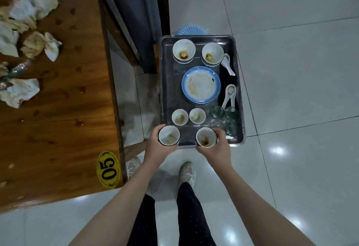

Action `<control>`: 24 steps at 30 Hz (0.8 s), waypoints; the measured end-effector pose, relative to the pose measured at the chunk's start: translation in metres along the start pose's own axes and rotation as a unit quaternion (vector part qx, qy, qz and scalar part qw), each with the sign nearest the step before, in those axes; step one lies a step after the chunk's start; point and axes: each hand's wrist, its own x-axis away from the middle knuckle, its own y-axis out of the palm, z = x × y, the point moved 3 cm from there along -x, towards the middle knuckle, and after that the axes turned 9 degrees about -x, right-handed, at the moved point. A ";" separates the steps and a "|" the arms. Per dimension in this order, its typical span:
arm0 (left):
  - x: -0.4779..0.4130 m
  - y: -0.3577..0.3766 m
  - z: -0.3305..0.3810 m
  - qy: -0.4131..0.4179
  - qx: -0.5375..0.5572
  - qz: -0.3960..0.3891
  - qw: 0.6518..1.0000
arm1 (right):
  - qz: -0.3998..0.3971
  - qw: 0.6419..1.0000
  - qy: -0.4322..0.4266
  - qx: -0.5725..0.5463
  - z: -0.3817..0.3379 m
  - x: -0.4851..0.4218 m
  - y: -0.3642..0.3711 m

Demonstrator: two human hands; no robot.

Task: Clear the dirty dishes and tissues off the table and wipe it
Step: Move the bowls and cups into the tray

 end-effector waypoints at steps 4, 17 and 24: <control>-0.008 -0.001 -0.027 -0.017 0.008 0.029 0.999 | -0.008 1.000 -0.015 0.008 0.018 -0.015 0.017; -0.036 0.022 -0.067 -0.004 -0.019 0.034 0.999 | -0.009 0.999 -0.021 0.028 0.057 -0.049 0.060; -0.039 0.033 -0.069 0.005 -0.032 0.017 0.999 | -0.019 0.999 -0.010 0.042 0.060 -0.054 0.064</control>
